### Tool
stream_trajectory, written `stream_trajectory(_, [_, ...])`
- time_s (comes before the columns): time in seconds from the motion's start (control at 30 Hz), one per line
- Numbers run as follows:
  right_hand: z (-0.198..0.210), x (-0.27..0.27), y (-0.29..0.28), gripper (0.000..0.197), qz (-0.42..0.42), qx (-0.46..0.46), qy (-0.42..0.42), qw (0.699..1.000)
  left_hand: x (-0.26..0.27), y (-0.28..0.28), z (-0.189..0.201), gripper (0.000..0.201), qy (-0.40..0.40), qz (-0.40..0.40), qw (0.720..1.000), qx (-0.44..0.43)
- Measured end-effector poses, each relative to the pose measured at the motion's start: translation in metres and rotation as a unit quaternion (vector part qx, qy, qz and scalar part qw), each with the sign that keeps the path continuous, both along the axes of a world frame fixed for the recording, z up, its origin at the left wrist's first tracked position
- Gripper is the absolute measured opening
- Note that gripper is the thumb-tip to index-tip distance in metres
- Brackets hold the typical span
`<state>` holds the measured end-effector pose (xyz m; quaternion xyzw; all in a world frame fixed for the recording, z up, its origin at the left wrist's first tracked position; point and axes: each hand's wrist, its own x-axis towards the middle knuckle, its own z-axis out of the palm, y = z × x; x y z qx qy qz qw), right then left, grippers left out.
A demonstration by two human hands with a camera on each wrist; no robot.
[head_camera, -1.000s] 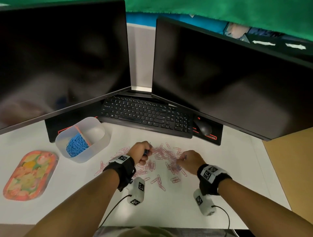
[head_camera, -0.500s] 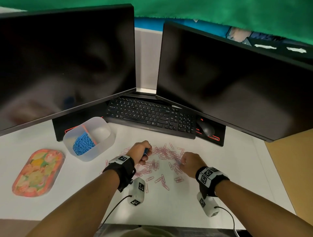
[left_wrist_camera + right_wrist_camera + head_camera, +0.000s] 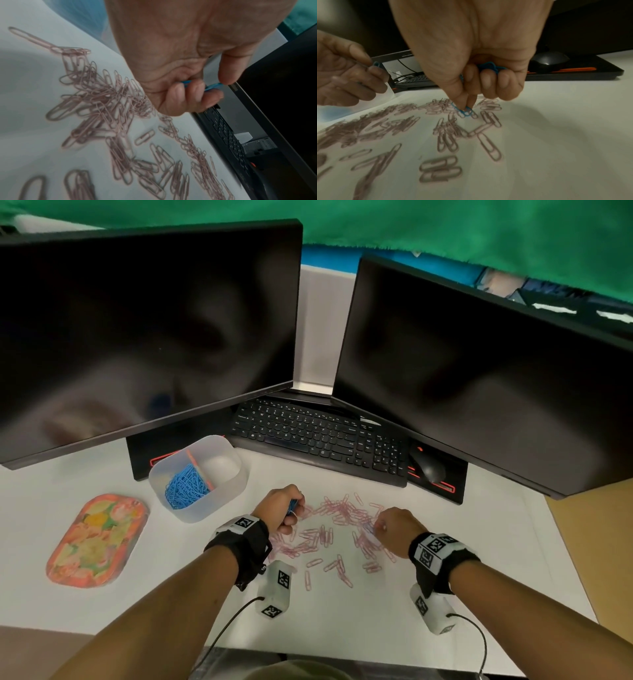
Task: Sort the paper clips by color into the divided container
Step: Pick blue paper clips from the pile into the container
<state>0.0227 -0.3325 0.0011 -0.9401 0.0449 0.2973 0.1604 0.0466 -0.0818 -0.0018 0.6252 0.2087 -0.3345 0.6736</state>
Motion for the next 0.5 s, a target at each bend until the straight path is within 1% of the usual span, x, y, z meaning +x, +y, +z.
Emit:
stream_trajectory(0.1, [0.011, 0.004, 0.007, 0.021, 0.010, 0.043, 0.028, 0.999, -0.002, 0.005, 0.004, 0.028, -0.001, 0.024, 0.999, -0.022])
stream_trajectory(0.17, [0.019, 0.011, 0.022, 0.025, -0.007, 0.094, 0.038, 0.995, -0.004, 0.011, 0.008, 0.033, 0.000, 0.060, 0.997, -0.046])
stream_trajectory(0.2, [0.025, 0.015, 0.032, 0.026, -0.030, 0.137, 0.050, 0.989, -0.005, 0.015, 0.011, 0.035, 0.002, 0.082, 0.995, -0.056])
stream_trajectory(0.27, [0.035, 0.025, 0.058, 0.026, -0.087, 0.239, 0.091, 0.963, -0.007, 0.029, 0.019, 0.033, 0.001, 0.126, 0.990, -0.064])
stream_trajectory(0.3, [0.041, 0.030, 0.073, 0.026, -0.099, 0.274, 0.112, 0.950, -0.008, 0.038, 0.022, 0.031, -0.001, 0.144, 0.988, -0.063])
stream_trajectory(0.33, [0.047, 0.036, 0.089, 0.025, -0.090, 0.295, 0.126, 0.943, -0.009, 0.050, 0.027, 0.029, -0.004, 0.162, 0.985, -0.061])
stream_trajectory(0.4, [0.057, 0.046, 0.122, 0.024, -0.039, 0.309, 0.134, 0.941, -0.010, 0.075, 0.034, 0.031, -0.008, 0.207, 0.977, -0.056])
stream_trajectory(0.5, [0.066, 0.059, 0.179, 0.024, 0.021, 0.315, 0.135, 0.939, -0.009, 0.116, 0.044, 0.039, -0.006, 0.279, 0.958, -0.065])
